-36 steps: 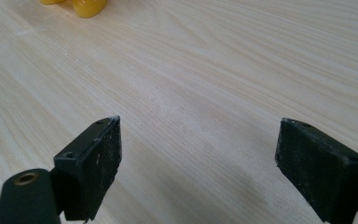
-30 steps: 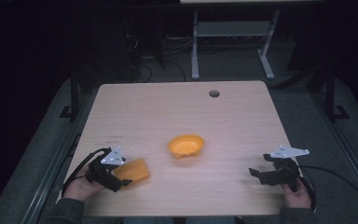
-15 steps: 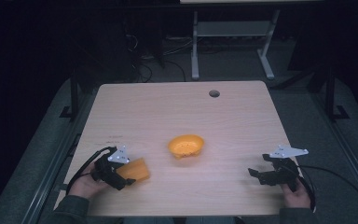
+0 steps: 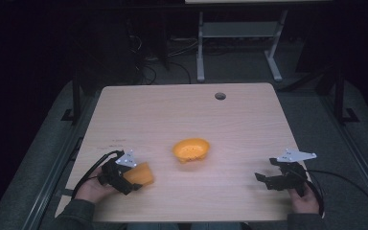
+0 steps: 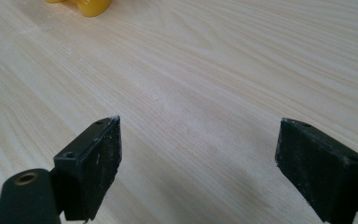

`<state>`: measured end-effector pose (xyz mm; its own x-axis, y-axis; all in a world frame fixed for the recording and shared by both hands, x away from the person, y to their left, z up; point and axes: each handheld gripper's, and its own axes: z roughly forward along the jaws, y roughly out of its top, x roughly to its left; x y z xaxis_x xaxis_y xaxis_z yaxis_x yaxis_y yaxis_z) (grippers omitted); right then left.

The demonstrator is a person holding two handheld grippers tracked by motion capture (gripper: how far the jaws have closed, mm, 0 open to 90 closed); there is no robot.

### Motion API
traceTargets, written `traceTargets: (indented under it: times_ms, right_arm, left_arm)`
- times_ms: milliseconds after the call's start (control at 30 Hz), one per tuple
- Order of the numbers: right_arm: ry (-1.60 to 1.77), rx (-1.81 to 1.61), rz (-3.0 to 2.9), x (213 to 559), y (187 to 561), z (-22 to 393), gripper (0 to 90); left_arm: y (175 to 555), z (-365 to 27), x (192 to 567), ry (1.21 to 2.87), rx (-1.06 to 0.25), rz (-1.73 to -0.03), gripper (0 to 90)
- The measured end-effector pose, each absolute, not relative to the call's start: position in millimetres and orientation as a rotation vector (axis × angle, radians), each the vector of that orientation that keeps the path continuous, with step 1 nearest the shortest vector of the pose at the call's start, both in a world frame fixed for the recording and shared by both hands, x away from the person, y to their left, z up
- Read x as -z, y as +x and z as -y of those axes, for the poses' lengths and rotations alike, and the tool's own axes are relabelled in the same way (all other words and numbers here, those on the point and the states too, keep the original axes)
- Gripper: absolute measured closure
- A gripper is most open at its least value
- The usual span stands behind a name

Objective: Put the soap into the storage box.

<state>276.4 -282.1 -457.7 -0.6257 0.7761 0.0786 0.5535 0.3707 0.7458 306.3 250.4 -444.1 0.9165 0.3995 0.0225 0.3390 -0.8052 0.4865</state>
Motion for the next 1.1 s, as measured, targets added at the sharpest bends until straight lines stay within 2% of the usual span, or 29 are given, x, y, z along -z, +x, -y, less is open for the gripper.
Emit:
traceTargets:
  times_ms: [1100]
  right_arm:
    - [1.171, -1.115, -2.353, 457.0, 276.6, 282.1, 13.9]
  left_arm:
    - [308.8, -246.2, 450.8, 2.597, -0.141, -0.539, 20.5]
